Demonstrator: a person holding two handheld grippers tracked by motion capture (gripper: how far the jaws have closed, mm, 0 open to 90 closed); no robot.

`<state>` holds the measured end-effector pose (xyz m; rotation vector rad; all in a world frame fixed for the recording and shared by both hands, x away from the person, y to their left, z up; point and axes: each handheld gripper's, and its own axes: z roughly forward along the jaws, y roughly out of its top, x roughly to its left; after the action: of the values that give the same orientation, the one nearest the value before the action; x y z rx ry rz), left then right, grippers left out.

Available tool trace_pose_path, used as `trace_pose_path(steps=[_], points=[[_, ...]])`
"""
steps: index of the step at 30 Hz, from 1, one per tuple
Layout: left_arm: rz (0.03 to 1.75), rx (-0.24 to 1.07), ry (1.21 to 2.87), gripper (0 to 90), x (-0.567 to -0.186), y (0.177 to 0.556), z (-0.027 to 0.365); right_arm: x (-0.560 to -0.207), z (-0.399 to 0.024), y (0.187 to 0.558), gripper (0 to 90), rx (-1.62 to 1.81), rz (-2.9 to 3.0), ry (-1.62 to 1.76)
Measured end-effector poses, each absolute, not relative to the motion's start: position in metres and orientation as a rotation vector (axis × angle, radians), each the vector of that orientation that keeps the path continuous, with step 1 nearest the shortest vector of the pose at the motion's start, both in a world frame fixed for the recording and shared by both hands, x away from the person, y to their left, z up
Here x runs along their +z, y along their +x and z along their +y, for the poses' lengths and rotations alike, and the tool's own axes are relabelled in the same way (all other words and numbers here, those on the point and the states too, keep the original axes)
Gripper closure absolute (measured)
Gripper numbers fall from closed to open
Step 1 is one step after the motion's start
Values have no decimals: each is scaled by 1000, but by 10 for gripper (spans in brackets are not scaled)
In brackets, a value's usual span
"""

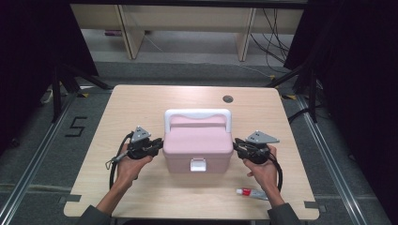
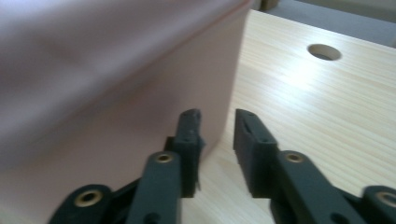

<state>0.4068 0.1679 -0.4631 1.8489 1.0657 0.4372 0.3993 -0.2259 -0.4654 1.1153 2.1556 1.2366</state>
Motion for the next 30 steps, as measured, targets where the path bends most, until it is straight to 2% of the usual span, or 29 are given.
trace_pose_path(steps=[3, 4, 6, 7, 11, 21, 26, 28, 30], points=[[1063, 447, 1858, 739, -459, 410, 174, -467, -233, 398, 613, 1206, 2147, 1099], [1068, 440, 1867, 707, -458, 412, 176, -468, -237, 397, 571, 1185, 2145, 1108], [1051, 427, 1893, 659, -457, 414, 179, -468, -239, 394, 551, 1173, 2131, 1143], [1058, 410, 1893, 630, -456, 416, 179, -468, -243, 392, 489, 1172, 2127, 1141], [1031, 377, 1916, 543, -446, 421, 186, -469, -254, 388, 433, 1162, 2086, 1128], [925, 344, 2083, 481, -407, 438, 193, -473, -266, 385, 421, 1159, 2097, 1164], [861, 297, 2184, 341, -386, 446, 187, -475, -268, 387, 418, 1160, 2099, 1170], [811, 301, 2251, 307, -372, 452, 182, -475, -268, 387, 412, 1169, 2101, 1163], [809, 304, 2235, 300, -367, 453, 180, -475, -266, 385, 409, 1177, 2111, 1194]])
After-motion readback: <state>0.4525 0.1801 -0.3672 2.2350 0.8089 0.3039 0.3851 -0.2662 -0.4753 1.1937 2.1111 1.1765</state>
